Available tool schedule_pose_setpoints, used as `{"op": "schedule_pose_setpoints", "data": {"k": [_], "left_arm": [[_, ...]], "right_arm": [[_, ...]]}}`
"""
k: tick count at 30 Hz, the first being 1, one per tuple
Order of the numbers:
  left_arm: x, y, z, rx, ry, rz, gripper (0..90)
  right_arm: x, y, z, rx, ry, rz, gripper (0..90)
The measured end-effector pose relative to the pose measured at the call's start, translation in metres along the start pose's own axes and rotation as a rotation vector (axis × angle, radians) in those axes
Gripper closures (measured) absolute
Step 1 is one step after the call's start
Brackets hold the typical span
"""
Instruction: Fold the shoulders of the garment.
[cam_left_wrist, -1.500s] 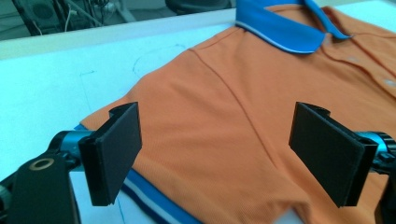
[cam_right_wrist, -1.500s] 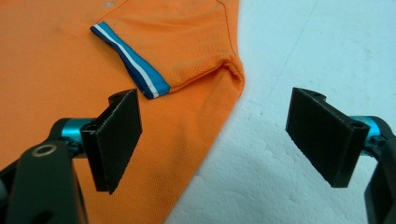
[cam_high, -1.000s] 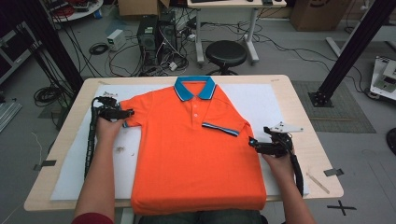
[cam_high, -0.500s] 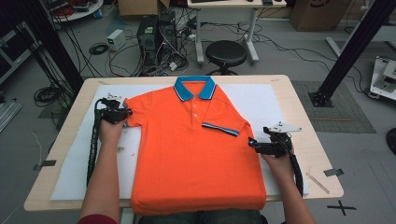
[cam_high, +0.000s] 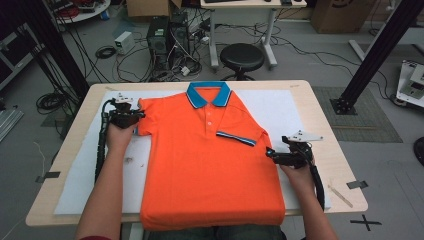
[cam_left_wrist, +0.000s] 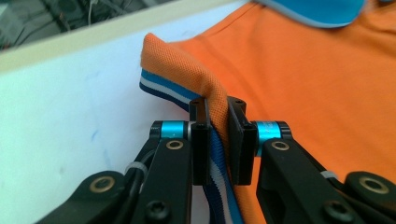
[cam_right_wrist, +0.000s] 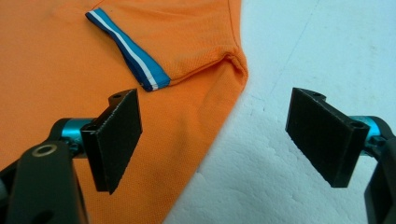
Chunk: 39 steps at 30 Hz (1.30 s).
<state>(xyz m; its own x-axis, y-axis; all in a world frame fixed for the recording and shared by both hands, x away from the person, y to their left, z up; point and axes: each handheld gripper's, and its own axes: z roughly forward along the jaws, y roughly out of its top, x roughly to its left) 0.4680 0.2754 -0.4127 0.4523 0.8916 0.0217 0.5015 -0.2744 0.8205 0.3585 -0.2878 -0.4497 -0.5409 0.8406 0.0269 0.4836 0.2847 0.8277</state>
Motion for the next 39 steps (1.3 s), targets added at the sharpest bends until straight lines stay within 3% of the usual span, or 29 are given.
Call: {"op": "schedule_pose_setpoints", "data": {"k": [2,4,9,14,16,18,20,24,25,29,32,36,39], "left_arm": [[-0.004,0.003,-0.002,-0.012,-0.011,0.015,81.0],[-0.019,0.011,-0.004,-0.04,-0.036,0.043,81.0],[-0.041,0.018,-0.002,-0.049,-0.096,0.088,80.8],[-0.063,0.021,0.005,-0.027,-0.149,0.143,80.4],[-0.067,0.021,0.006,-0.021,-0.152,0.15,79.5],[-0.083,0.023,0.008,-0.011,-0.194,0.173,74.5],[-0.093,0.026,0.007,-0.034,-0.227,0.198,69.8],[-0.098,0.03,0.002,-0.08,-0.244,0.194,62.2],[-0.096,0.031,0.002,-0.085,-0.247,0.169,61.6],[-0.097,0.025,0.01,-0.05,-0.258,0.139,56.0],[-0.101,0.02,0.015,-0.036,-0.265,0.147,53.8],[-0.113,0.01,0.036,0.013,-0.293,0.151,52.9],[-0.12,0.0,0.054,0.113,-0.276,0.192,57.3]], "right_arm": [[0.0,0.0,0.0,0.0,0.0,-0.001,18.8],[0.0,0.0,0.0,0.002,-0.002,-0.003,18.8],[0.0,0.0,0.0,0.004,-0.001,-0.001,18.8],[0.0,0.0,0.001,0.008,-0.003,0.0,18.8],[-0.001,0.0,0.001,0.01,-0.001,0.003,18.8],[-0.001,0.0,0.001,0.01,0.0,0.004,18.8],[-0.001,0.0,0.001,0.012,0.001,0.005,18.8],[-0.001,0.0,0.001,0.012,0.001,0.005,18.8],[-0.001,0.0,0.001,0.012,0.0,0.005,18.8],[0.0,0.0,0.001,0.012,-0.001,0.003,18.8],[0.0,0.001,0.001,0.013,0.0,0.006,18.8],[0.0,0.0,0.001,0.012,-0.002,0.001,18.8],[0.0,0.0,0.001,0.011,-0.002,-0.001,18.8]]}}
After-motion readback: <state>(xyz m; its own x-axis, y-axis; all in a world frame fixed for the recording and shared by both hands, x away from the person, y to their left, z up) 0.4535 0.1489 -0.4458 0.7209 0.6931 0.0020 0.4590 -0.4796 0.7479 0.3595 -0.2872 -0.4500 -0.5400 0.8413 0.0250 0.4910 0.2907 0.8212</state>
